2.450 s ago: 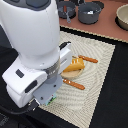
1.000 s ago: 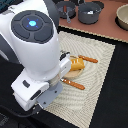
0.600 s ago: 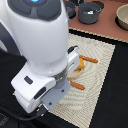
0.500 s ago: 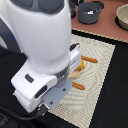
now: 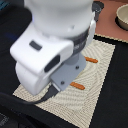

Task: Interact with the objects in diverse but meaningful ways.

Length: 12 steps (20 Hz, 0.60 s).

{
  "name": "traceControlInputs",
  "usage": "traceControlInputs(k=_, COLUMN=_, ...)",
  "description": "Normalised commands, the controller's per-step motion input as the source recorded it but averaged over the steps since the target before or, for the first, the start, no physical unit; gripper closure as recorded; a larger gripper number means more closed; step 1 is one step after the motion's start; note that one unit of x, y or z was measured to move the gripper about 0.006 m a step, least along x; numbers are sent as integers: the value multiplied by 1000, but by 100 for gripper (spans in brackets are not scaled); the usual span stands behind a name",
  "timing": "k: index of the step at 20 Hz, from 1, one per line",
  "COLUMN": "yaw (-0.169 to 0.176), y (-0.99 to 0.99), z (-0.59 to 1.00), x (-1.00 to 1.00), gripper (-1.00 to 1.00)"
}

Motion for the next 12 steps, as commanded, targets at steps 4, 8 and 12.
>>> traceControlInputs(k=4, yaw=36, y=467, z=-115, x=-891, gripper=100)
traceControlInputs(k=8, yaw=35, y=477, z=-203, x=-867, gripper=100)
traceControlInputs(k=12, yaw=32, y=494, z=-290, x=-882, gripper=100)
